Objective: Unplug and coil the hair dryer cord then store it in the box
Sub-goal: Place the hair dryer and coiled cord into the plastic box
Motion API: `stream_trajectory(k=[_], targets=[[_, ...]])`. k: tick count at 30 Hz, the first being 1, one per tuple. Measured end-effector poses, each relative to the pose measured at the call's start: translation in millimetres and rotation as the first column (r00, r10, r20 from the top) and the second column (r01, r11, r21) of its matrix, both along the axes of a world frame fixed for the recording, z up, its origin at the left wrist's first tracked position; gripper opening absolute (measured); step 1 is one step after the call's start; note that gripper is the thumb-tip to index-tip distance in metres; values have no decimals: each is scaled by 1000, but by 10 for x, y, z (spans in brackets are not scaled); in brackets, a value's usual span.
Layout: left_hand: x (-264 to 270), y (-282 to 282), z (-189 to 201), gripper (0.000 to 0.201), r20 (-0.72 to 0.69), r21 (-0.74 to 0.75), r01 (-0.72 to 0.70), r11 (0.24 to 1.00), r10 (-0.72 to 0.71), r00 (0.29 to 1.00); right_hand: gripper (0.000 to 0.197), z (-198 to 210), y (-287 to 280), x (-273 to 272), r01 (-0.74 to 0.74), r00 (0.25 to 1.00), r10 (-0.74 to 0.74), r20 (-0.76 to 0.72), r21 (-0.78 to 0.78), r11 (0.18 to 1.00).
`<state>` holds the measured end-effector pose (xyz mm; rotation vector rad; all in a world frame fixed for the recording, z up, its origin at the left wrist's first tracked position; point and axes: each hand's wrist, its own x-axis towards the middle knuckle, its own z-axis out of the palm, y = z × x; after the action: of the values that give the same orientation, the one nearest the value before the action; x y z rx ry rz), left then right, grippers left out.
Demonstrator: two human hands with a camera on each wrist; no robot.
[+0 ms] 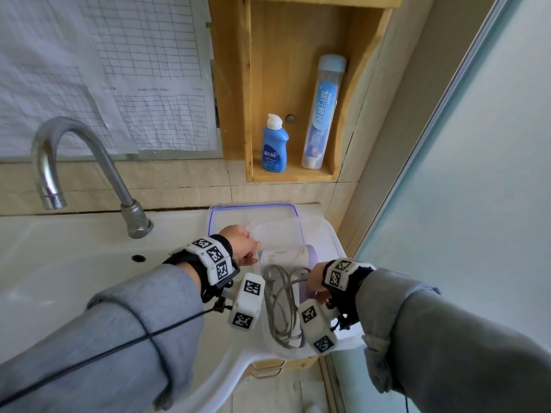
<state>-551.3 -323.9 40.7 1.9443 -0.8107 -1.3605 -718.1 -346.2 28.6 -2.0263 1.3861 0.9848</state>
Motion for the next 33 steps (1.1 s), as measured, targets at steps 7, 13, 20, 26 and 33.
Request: stream_trajectory(k=[7, 13, 20, 26, 33], targets=[[83, -17, 16, 26, -63, 11, 39, 999, -39, 997, 23, 225, -163, 129, 240, 952, -245, 183, 52, 969], [97, -47, 45, 25, -66, 35, 64, 997, -61, 996, 44, 133, -181, 250, 100, 978, -93, 188, -26, 995], [157, -59, 26, 28, -106, 14, 67, 998, -65, 992, 40, -13, -34, 407, 132, 977, -142, 157, 72, 989], [206, -31, 45, 20, -189, 12, 48, 999, -45, 981, 37, -110, -32, 449, 170, 972, -184, 148, 103, 980], [627, -168, -80, 30, 255, 155, -65, 986, 23, 967, 27, 33, -338, 263, 272, 937, -291, 191, 119, 955]])
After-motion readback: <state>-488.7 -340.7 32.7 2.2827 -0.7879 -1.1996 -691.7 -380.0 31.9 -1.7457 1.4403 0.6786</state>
